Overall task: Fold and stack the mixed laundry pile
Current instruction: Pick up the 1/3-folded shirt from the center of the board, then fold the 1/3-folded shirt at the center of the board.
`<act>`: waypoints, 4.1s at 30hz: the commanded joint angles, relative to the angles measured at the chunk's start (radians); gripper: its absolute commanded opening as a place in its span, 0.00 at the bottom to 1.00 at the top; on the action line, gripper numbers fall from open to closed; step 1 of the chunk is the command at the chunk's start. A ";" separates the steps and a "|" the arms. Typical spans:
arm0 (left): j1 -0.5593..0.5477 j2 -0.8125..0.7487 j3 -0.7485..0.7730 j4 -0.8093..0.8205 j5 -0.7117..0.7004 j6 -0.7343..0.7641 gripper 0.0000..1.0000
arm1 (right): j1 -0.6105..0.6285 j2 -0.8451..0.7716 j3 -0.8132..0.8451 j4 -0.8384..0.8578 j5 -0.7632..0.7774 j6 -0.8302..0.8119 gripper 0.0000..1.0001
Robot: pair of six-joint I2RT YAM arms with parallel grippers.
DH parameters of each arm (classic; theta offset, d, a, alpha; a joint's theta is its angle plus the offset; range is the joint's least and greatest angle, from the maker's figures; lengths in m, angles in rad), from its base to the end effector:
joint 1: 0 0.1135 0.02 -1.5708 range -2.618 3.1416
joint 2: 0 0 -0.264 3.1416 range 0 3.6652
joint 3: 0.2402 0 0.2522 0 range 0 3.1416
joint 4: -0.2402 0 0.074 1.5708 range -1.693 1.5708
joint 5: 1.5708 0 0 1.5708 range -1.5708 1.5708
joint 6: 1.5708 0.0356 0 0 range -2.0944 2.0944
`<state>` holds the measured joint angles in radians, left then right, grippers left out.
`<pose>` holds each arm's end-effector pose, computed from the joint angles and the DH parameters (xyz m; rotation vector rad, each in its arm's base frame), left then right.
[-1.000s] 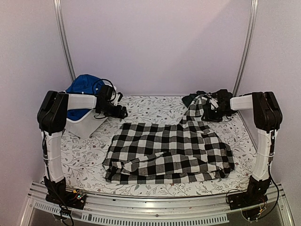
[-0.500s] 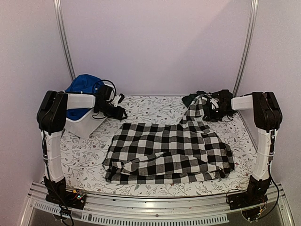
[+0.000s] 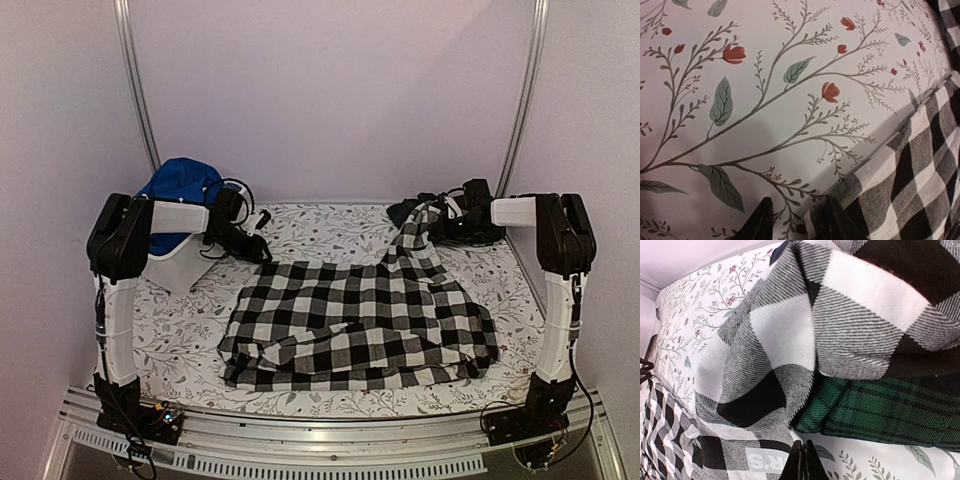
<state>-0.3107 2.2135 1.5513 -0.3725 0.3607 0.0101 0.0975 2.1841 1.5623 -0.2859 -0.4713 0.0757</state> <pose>0.4371 -0.1536 0.1293 0.5454 2.5532 -0.5773 0.4673 0.0619 0.1521 -0.2287 2.4428 0.6577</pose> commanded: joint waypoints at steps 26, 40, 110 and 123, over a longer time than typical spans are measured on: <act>-0.061 -0.273 -0.228 0.207 -0.122 0.065 0.00 | -0.003 -0.260 -0.023 -0.087 0.032 -0.016 0.00; -0.173 -0.449 -0.497 0.285 -0.332 0.090 0.00 | 0.055 -0.530 -0.366 -0.057 -0.022 0.037 0.00; -0.274 -0.301 -0.504 -0.115 -0.475 0.076 0.03 | 0.044 -0.504 -0.805 0.123 0.066 0.274 0.00; -0.317 -0.535 -0.531 -0.030 -0.561 0.083 0.70 | -0.037 -0.773 -0.723 0.007 0.161 0.251 0.71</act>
<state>-0.6163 1.7779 1.0245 -0.4355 -0.1501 0.0898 0.1131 1.4605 0.7475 -0.2611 -0.4110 0.3443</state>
